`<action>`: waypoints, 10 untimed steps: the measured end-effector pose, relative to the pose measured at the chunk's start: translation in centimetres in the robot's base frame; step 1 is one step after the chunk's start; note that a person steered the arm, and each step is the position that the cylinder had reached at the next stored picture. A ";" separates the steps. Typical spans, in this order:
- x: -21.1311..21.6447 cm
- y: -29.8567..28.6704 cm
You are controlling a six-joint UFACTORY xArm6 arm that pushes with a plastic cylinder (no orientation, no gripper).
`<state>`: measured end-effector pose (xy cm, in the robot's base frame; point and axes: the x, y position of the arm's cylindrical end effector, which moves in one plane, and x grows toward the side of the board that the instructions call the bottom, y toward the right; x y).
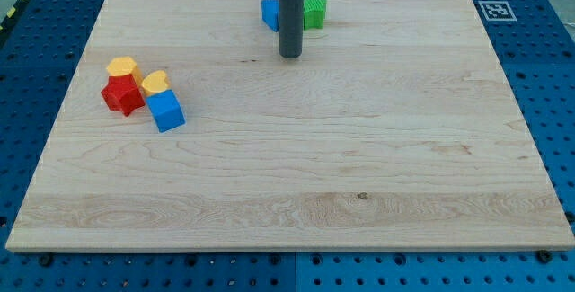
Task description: Move the blue triangle to the bottom left of the green circle
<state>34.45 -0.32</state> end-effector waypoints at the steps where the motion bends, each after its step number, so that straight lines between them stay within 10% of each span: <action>1: -2.0 -3.5; 6: -10.9 -7.3; 10: -8.3 -4.6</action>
<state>26.19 -4.91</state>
